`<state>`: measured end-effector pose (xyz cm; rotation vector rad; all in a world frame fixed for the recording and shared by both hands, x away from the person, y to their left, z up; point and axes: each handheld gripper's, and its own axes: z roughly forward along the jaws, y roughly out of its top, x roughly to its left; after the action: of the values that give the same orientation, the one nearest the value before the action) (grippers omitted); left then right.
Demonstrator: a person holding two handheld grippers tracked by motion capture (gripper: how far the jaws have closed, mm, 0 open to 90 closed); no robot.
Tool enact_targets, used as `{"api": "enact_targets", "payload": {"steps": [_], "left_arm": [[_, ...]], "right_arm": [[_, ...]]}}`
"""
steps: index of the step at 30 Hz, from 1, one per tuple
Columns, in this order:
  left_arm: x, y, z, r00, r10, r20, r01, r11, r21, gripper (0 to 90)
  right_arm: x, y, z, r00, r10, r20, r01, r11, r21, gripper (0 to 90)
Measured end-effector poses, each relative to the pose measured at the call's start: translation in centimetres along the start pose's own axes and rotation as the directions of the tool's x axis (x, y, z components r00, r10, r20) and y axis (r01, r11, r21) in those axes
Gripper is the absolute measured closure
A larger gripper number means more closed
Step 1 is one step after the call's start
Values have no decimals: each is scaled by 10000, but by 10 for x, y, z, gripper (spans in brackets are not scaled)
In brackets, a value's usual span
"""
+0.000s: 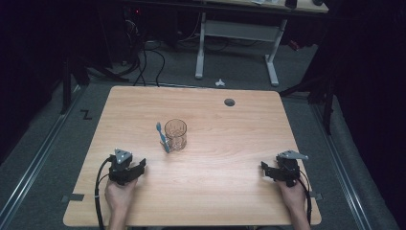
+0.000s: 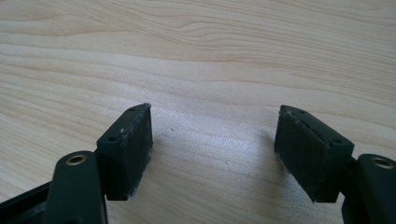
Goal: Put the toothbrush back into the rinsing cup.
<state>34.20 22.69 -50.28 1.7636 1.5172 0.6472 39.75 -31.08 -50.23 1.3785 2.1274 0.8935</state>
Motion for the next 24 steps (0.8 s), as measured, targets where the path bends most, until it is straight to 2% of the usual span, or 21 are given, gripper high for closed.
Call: {"api": "enact_targets", "payload": {"steps": [9, 13, 18, 24], "left_arm": [[-2, -1, 6, 9997, 172, -157, -171, 9998, 65, 439], [-3, -1, 7, 9998, 109, -153, -109, 9999, 4, 439], [-3, -1, 8, 9999, 37, -158, -35, 9999, 149, 432], [-3, -1, 9, 9998, -65, -196, 71, 9996, 280, 384]], "right_arm": [[0, 0, 0, 10000, -8, 4, 8, 10000, -2, 282], [0, 0, 0, 10000, -10, 6, 10, 10000, -2, 283], [0, 0, 0, 10000, -1, 1, 1, 10000, 0, 283], [0, 0, 0, 10000, -2, 3, 2, 10000, 0, 282]]}}
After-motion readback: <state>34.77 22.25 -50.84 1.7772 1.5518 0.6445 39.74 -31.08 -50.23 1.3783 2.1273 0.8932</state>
